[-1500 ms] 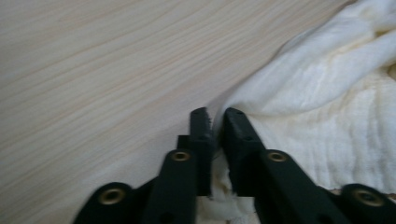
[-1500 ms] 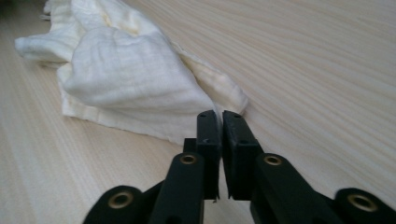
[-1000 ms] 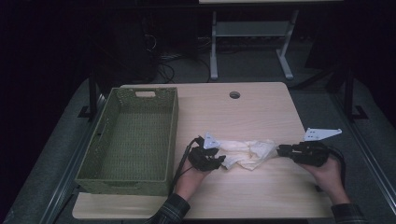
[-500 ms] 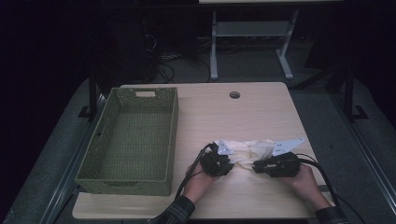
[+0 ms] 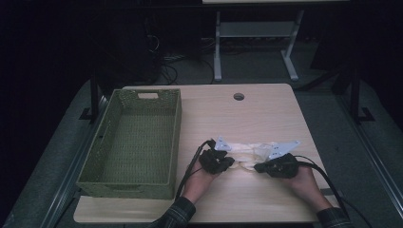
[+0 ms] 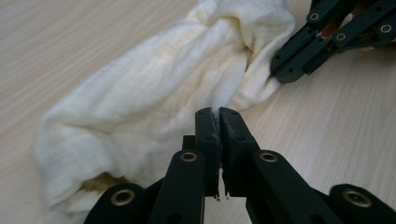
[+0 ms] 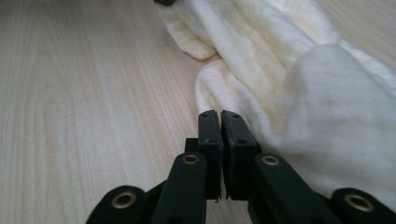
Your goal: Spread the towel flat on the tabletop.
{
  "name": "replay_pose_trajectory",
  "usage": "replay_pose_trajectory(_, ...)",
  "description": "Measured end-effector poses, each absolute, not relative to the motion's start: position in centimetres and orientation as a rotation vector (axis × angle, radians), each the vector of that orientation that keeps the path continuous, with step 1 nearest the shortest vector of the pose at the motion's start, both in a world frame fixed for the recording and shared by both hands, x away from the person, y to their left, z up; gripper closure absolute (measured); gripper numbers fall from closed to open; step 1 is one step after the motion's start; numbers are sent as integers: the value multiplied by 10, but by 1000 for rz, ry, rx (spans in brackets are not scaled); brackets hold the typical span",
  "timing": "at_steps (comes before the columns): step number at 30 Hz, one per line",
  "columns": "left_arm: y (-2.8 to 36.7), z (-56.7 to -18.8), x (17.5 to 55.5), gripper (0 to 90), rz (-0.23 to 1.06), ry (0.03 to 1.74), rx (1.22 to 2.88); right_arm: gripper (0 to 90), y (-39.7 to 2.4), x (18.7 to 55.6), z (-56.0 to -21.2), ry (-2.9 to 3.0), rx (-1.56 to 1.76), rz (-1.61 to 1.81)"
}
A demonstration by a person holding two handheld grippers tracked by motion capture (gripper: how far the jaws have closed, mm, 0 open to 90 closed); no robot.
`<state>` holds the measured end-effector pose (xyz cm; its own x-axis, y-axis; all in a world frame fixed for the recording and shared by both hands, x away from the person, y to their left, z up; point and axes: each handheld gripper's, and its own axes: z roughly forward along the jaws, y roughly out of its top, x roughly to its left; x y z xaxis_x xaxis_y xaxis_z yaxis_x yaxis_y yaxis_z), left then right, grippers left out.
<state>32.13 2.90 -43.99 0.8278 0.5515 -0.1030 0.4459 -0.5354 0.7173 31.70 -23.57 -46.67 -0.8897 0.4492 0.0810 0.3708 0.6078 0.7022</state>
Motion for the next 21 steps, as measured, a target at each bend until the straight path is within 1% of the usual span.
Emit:
replay_pose_trajectory(3,38,-435,323,859,190,748,2201,878,-244,319,-462,2703,705,1176)
replay_pose_trajectory(7,51,-430,326,859,215,789,2176,882,-267,323,-451,2632,758,1243)
replay_pose_trajectory(8,51,-430,326,859,215,789,2176,882,-267,323,-451,2632,758,1243)
replay_pose_trajectory(9,56,-429,327,859,228,810,2174,882,-278,324,-447,2606,788,1266)
replay_pose_trajectory(10,56,-429,327,859,228,810,2174,882,-278,324,-447,2606,788,1266)
replay_pose_trajectory(11,56,-429,327,859,223,829,2165,882,-290,325,-443,2577,808,1281)
replay_pose_trajectory(12,56,-429,327,860,223,829,2165,882,-290,325,-443,2577,808,1281)
replay_pose_trajectory(15,55,-428,326,860,229,835,2182,882,-319,324,-435,2514,867,1308)
replay_pose_trajectory(16,55,-428,326,860,229,835,2182,882,-319,324,-435,2514,867,1308)
replay_pose_trajectory(17,56,-425,325,860,230,841,2177,884,-334,323,-431,2475,907,1334)
replay_pose_trajectory(19,57,-419,323,860,231,840,2162,884,-349,321,-427,2437,929,1364)
replay_pose_trajectory(20,57,-419,323,860,231,840,2162,884,-349,321,-427,2437,929,1364)
replay_pose_trajectory(21,57,-414,320,861,249,838,2160,885,-360,319,-423,2397,951,1377)
